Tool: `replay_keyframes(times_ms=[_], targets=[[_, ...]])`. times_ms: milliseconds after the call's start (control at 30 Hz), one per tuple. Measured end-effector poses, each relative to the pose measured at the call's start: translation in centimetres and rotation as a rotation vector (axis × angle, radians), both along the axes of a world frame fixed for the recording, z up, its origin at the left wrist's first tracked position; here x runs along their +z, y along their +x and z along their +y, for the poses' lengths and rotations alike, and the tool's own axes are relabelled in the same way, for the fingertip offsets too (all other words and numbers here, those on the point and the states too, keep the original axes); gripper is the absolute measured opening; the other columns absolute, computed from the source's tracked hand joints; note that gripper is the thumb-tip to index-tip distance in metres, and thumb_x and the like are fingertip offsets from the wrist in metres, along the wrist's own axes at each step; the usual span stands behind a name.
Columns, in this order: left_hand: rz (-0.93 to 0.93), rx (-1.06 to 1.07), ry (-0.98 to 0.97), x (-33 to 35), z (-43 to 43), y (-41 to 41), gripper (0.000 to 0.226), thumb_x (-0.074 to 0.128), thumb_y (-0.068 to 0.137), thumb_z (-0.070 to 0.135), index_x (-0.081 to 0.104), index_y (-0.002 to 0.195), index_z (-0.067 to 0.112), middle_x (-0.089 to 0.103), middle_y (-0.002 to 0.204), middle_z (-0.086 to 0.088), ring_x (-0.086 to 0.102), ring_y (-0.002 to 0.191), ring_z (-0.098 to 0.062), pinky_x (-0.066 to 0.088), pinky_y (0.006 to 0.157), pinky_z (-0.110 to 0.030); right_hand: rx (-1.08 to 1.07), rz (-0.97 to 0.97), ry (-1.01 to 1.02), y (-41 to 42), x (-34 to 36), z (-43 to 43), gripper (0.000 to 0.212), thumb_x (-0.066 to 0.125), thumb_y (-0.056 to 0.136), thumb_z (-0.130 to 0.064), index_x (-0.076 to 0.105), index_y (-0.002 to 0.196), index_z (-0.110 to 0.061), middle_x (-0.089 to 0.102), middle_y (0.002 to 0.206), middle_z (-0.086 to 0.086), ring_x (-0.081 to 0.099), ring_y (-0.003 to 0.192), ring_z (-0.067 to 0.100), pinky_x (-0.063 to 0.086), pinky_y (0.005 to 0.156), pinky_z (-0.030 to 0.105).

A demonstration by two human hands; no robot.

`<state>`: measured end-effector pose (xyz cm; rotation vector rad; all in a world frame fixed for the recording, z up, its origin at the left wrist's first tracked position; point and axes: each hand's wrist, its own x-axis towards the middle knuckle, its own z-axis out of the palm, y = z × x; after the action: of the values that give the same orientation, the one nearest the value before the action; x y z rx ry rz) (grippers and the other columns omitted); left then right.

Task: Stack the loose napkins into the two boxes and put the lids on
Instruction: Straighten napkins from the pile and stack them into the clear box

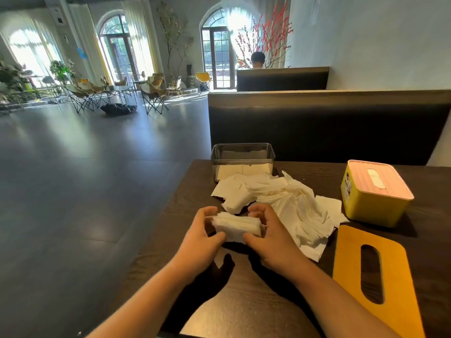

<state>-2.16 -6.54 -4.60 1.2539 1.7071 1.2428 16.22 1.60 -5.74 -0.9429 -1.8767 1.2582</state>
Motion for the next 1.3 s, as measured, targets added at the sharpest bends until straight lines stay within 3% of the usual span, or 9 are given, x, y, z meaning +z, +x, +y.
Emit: replay_keyframes(times_ms=[67,267,500,633,833,933,1067,1200,1300], targets=[[-0.142,0.026,0.058,-1.2,0.0,1.2,0.067,0.063,0.093,-0.004,0.042,0.143,0.035,0.062,0.132,0.003,0.069,0.109,-0.001,0.057,0.085,-0.017,0.019,-0.063,-0.009,-0.6,-0.1,-0.4,0.064,0.068,0.092,-0.01,0.038,0.138,-0.043,0.05,0.127,-0.012,0.056,0.113,0.003,0.05,0.087,0.015],[-0.177,0.013,0.146,-0.5,1.8,1.9,0.08,0.064,0.088,-0.003,0.038,0.144,0.048,0.053,0.14,0.002,0.065,0.119,-0.02,0.062,0.093,-0.036,-0.168,0.109,-0.053,-1.3,-0.3,-0.6,0.058,0.054,0.093,0.004,0.051,0.124,-0.044,0.061,0.119,-0.008,0.066,0.101,0.014,0.061,0.083,0.031],[-0.126,-0.072,0.114,-1.6,2.1,0.9,0.091,0.067,0.078,0.006,0.028,0.148,0.051,0.048,0.146,0.001,0.064,0.121,-0.014,0.058,0.1,-0.034,-0.038,-0.063,0.017,-0.9,-0.9,-0.4,0.076,0.07,0.087,-0.012,0.03,0.137,-0.053,0.044,0.132,-0.018,0.058,0.114,0.008,0.057,0.098,0.034],[-0.177,-0.109,0.11,-1.3,2.8,1.2,0.092,0.064,0.077,0.004,0.029,0.15,0.049,0.045,0.147,0.001,0.065,0.122,-0.009,0.056,0.104,-0.037,-0.044,-0.046,0.05,-1.0,-0.7,-0.4,0.07,0.059,0.086,-0.005,0.036,0.133,-0.052,0.049,0.136,-0.014,0.058,0.117,0.008,0.055,0.101,0.037],[-0.111,-0.101,0.154,-2.0,3.0,1.0,0.094,0.071,0.084,-0.001,0.031,0.151,0.052,0.044,0.151,0.007,0.066,0.122,-0.017,0.059,0.101,-0.043,-0.065,-0.033,0.126,-0.8,-1.2,-0.4,0.066,0.07,0.087,-0.014,0.04,0.131,-0.053,0.05,0.126,-0.013,0.058,0.112,0.007,0.055,0.093,0.027],[-0.067,-0.124,0.106,-2.0,3.0,0.4,0.095,0.071,0.086,0.0,0.027,0.153,0.051,0.039,0.155,0.009,0.061,0.125,-0.007,0.057,0.101,-0.031,-0.038,-0.096,0.11,-0.9,-1.7,0.0,0.062,0.074,0.088,-0.028,0.042,0.136,-0.048,0.053,0.127,-0.016,0.058,0.114,0.003,0.052,0.094,0.023],[-0.041,-0.167,0.089,-1.8,3.2,0.1,0.093,0.06,0.091,-0.006,0.024,0.155,0.051,0.038,0.159,0.007,0.061,0.129,-0.012,0.058,0.1,-0.034,-0.086,-0.115,0.203,-0.9,-1.4,0.0,0.043,0.068,0.089,-0.012,0.058,0.123,-0.037,0.06,0.126,-0.017,0.057,0.112,-0.002,0.045,0.089,0.011],[-0.043,-0.178,0.061,-1.8,3.5,-0.3,0.096,0.059,0.091,-0.008,0.023,0.154,0.055,0.043,0.156,0.006,0.071,0.112,-0.021,0.062,0.089,-0.039,-0.088,-0.099,0.245,-0.7,-1.3,-0.2,0.051,0.073,0.087,-0.011,0.053,0.126,-0.037,0.054,0.125,-0.015,0.05,0.116,-0.008,0.038,0.089,0.003],[0.016,-0.204,0.025,-1.5,3.6,-0.4,0.1,0.06,0.091,-0.009,0.017,0.159,0.05,0.037,0.159,0.008,0.067,0.114,-0.004,0.059,0.097,-0.033,-0.029,-0.167,0.128,-0.6,-1.1,-0.2,0.063,0.076,0.087,-0.019,0.044,0.135,-0.044,0.05,0.126,-0.019,0.051,0.117,-0.001,0.041,0.09,0.01]])
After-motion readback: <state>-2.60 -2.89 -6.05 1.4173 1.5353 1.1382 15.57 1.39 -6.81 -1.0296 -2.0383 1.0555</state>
